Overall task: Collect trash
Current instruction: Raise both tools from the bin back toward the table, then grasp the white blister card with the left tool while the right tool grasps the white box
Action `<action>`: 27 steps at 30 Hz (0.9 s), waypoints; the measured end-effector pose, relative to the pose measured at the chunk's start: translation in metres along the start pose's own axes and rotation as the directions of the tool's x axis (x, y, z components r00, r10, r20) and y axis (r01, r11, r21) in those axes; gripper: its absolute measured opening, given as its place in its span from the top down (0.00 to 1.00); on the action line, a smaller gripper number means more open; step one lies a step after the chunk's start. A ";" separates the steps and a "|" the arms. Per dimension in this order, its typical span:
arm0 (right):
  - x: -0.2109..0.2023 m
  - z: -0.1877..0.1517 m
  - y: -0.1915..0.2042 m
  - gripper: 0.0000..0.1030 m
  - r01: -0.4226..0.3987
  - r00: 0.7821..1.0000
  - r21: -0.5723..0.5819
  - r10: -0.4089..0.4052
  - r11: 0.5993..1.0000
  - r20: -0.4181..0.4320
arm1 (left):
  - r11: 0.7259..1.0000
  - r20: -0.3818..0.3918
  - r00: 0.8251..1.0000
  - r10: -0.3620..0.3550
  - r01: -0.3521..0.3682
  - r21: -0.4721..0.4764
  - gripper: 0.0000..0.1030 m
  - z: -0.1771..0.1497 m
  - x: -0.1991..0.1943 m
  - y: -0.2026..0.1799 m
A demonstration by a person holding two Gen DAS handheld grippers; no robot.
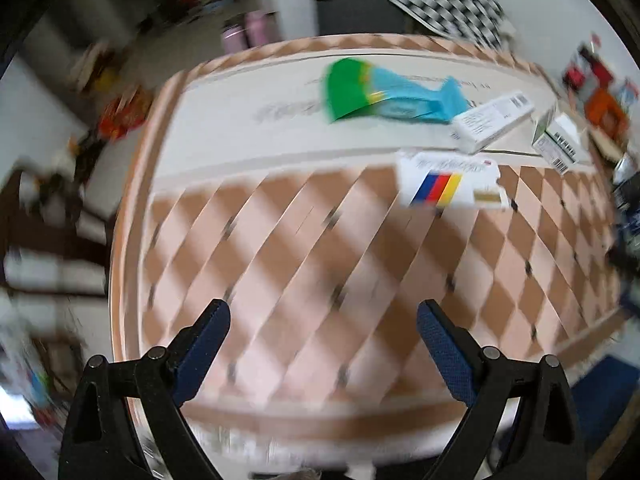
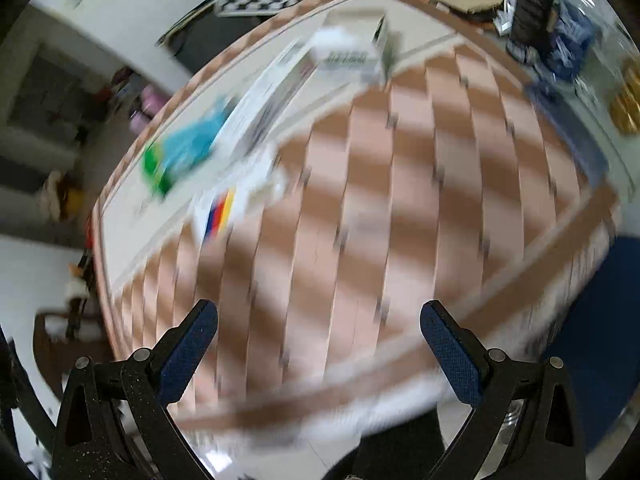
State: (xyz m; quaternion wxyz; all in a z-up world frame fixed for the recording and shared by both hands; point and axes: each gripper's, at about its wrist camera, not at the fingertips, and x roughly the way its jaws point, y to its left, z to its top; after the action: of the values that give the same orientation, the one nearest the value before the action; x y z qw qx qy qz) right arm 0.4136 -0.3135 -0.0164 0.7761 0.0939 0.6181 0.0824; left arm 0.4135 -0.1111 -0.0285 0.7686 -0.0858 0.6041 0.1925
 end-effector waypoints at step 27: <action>0.119 0.205 -0.035 0.18 0.077 0.972 0.047 -0.064 0.996 -0.228 | 0.446 -0.240 0.971 0.017 0.208 0.870 0.07 0.084 0.120 -0.161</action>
State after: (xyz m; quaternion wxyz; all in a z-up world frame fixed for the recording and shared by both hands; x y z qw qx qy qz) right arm 0.6399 -0.3275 -0.0924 0.7003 0.0833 0.7074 0.0478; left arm 0.5769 -0.2042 -0.1389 0.6394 0.2748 0.6878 -0.2064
